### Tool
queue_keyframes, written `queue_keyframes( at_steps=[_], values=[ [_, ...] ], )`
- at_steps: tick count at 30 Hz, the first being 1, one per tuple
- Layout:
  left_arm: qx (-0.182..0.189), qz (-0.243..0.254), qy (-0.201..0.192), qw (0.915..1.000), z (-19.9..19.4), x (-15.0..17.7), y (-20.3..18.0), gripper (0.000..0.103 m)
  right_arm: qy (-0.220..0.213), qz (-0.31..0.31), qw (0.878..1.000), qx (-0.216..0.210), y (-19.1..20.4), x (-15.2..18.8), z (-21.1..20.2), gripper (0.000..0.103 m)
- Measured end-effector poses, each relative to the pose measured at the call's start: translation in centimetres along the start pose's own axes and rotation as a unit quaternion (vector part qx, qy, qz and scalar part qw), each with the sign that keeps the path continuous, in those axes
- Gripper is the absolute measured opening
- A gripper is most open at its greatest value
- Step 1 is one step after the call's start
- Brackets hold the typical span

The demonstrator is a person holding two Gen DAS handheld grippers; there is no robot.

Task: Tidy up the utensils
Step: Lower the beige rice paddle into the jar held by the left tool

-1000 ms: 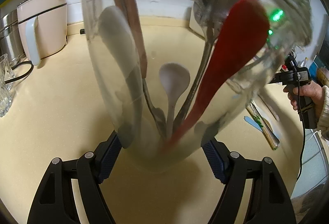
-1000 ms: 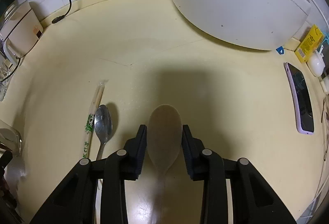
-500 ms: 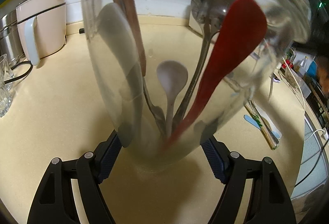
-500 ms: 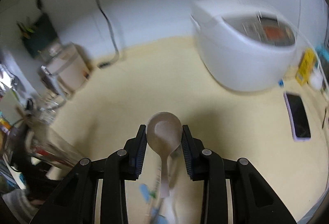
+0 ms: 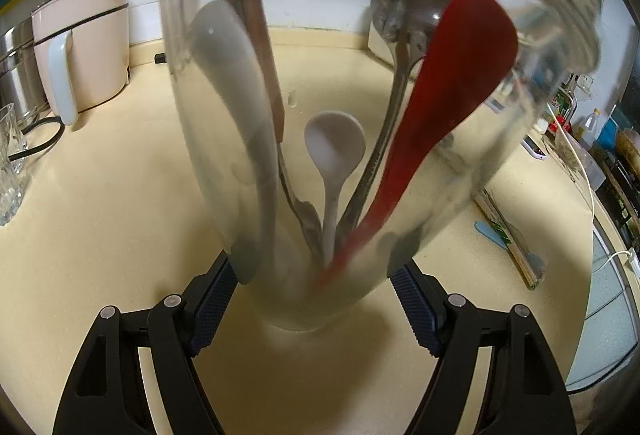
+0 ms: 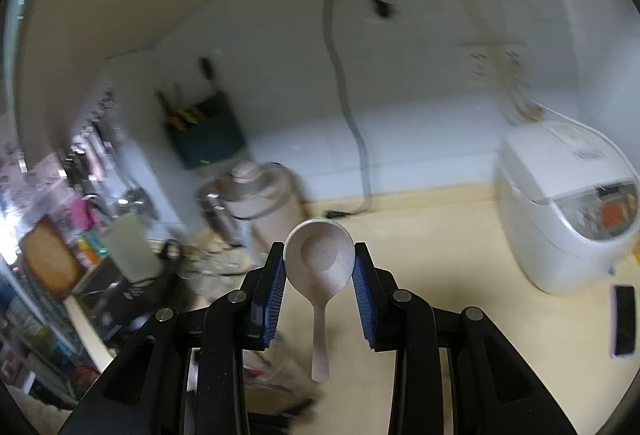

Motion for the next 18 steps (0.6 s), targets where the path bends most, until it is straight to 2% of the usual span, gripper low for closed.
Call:
queue_keyframes(
  at_steps=[4, 8, 18],
  values=[
    [0.000, 0.000, 0.000, 1.0000, 0.1, 0.0, 0.0, 0.080, -0.007, -0.021, 0.999, -0.034, 3.3, -0.6, 0.1, 0.033],
    [0.000, 0.000, 0.000, 1.0000, 0.1, 0.0, -0.1, 0.080, -0.003, -0.043, 0.998, -0.047, 5.9, -0.2, 1.2, 0.033],
    [-0.007, 0.001, 0.000, 1.0000, 0.2, 0.1, -0.6, 0.080, 0.032, -0.107, 0.993, -0.031, 9.8, 3.9, 6.6, 0.033]
  ],
)
Point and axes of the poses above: each gripper's, at about its wrist camera, not at the fingertips, and z roughly the way its jaws point, y to its left, x to its underside, the point moved 5 cm from there along z, roughly the way its jaws point, and after that the axes turned 15 degrees about x, right-handed, at the moved point
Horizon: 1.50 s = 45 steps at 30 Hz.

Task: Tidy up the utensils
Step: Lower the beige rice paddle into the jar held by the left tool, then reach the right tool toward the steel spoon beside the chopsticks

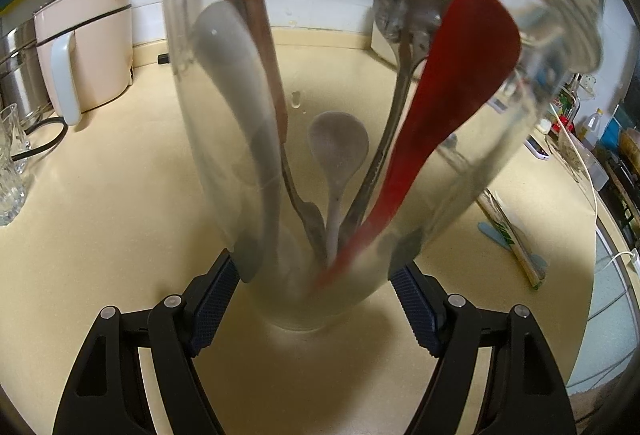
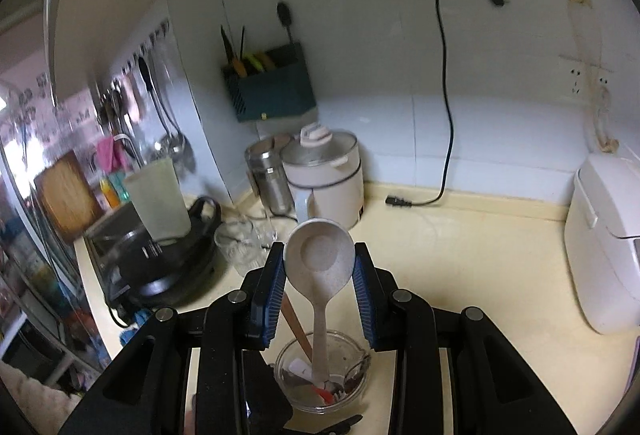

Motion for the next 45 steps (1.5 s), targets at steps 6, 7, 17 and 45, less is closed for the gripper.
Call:
queue_keyframes(
  at_steps=[6, 7, 17, 45],
  values=[
    [-0.003, 0.000, 0.000, 1.0000, 0.1, -0.2, -0.1, 0.080, 0.024, -0.008, 1.000, 0.007, 0.8, 2.2, 1.9, 0.033],
    [-0.003, 0.000, 0.000, 1.0000, 0.0, -0.1, -0.1, 0.080, 0.028, -0.006, 1.000, 0.006, 0.7, 2.5, 2.1, 0.033],
    [-0.002, 0.009, 0.004, 1.0000, 0.3, -0.3, -0.6, 0.080, 0.054, 0.020, 0.998, -0.001, -0.6, 4.0, 2.0, 0.034],
    [-0.004, 0.013, 0.007, 0.9999, 0.5, -0.2, -0.9, 0.080, 0.162, 0.171, 0.957, 0.172, -19.1, 14.4, -2.7, 0.037]
  ],
)
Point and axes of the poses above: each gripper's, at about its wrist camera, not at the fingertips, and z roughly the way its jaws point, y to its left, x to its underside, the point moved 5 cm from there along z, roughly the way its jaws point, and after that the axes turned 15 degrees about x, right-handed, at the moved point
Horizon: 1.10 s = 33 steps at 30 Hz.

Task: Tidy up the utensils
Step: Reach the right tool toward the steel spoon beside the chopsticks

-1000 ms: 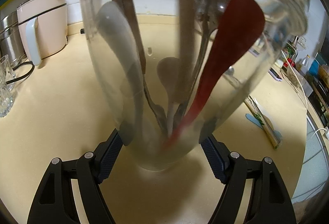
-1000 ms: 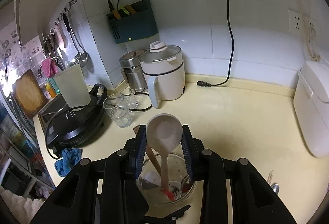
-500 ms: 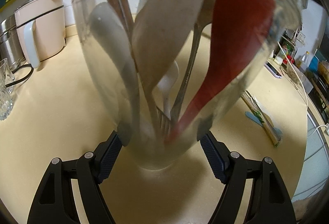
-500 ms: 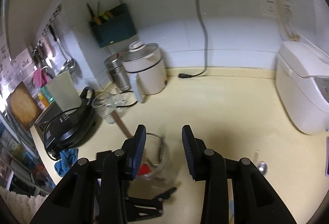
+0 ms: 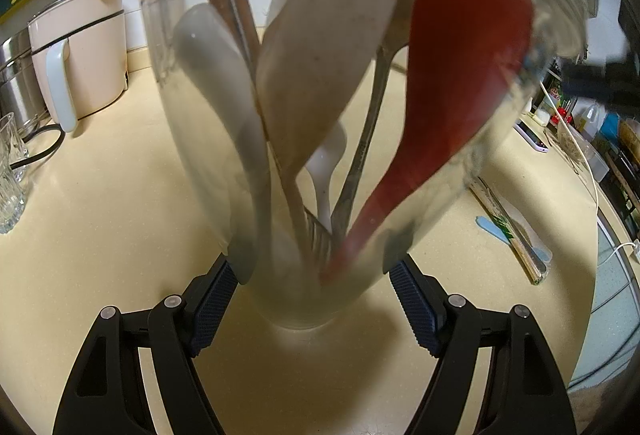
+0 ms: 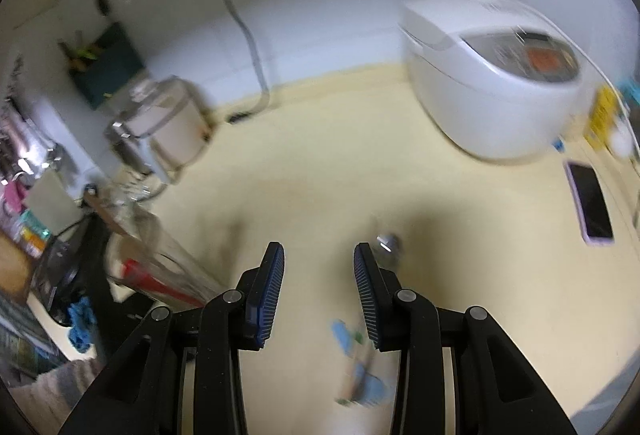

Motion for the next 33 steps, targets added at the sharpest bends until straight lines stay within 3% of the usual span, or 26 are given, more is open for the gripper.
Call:
queue_keyframes(
  at_steps=[6, 11, 22, 29, 33],
  values=[
    [0.003, -0.005, 0.003, 1.0000, 0.0, 0.2, 0.0, 0.080, 0.063, 0.050, 0.995, 0.051, -4.8, 2.8, 3.3, 0.037],
    [0.003, -0.008, 0.003, 1.0000, -0.2, 0.4, 0.2, 0.080, 0.113, 0.061, 0.991, 0.028, -5.7, 4.2, 5.7, 0.037],
    [0.005, -0.011, 0.004, 0.9999, -0.1, 0.2, 0.7, 0.080, 0.116, -0.008, 0.991, 0.060, -2.4, 2.5, 10.2, 0.037],
    [0.006, -0.011, 0.004, 0.9999, -0.1, 0.2, 0.7, 0.080, 0.131, -0.078, 0.984, 0.087, -0.8, 4.9, 11.3, 0.037],
    [0.009, -0.014, 0.003, 0.9999, -0.1, 0.2, 0.9, 0.080, 0.133, -0.083, 0.983, 0.098, -1.8, 5.9, 11.2, 0.036]
  ],
)
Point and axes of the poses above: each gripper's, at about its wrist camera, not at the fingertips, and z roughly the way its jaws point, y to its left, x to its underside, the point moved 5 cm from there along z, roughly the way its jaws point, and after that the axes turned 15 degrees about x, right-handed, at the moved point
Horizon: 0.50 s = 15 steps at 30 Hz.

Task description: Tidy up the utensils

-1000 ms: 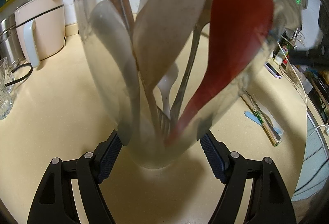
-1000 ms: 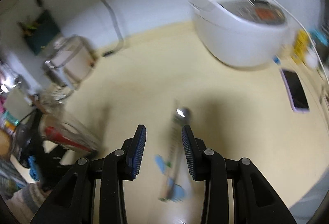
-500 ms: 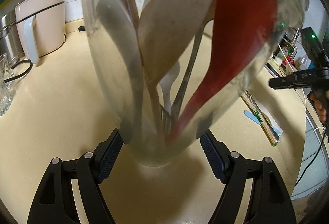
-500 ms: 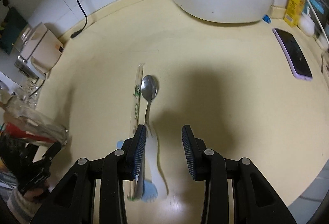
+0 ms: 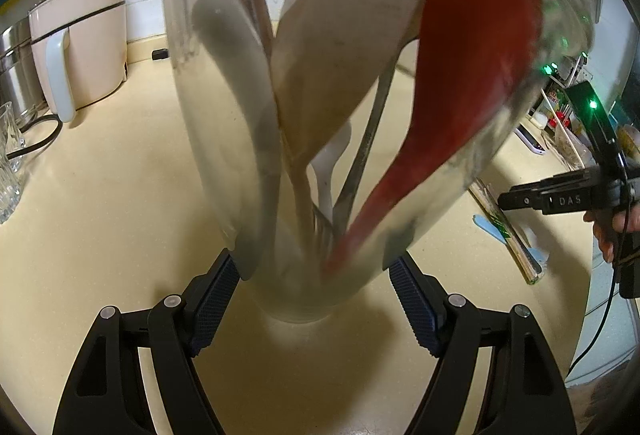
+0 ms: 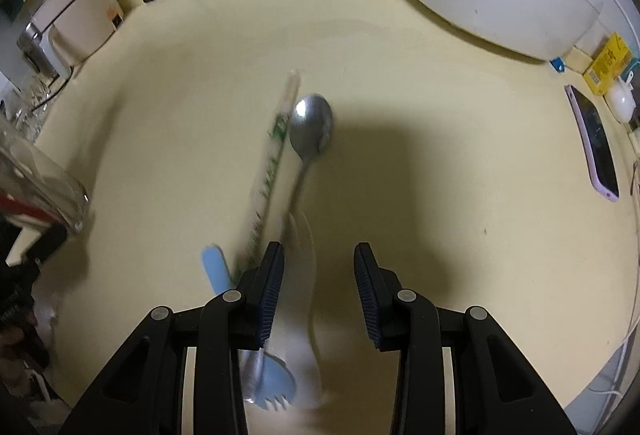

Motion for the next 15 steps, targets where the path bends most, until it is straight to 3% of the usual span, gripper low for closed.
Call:
queue_keyframes(
  at_steps=[5, 15],
  values=[
    [0.002, -0.001, 0.000, 1.0000, 0.0, 0.0, 0.3, 0.080, -0.009, 0.016, 0.999, 0.039, -2.2, 0.1, 0.0, 0.036],
    [0.002, -0.001, 0.000, 1.0000, 0.0, 0.0, 0.5, 0.080, -0.053, -0.020, 0.998, 0.021, 0.4, -3.9, 0.1, 0.037]
  ],
)
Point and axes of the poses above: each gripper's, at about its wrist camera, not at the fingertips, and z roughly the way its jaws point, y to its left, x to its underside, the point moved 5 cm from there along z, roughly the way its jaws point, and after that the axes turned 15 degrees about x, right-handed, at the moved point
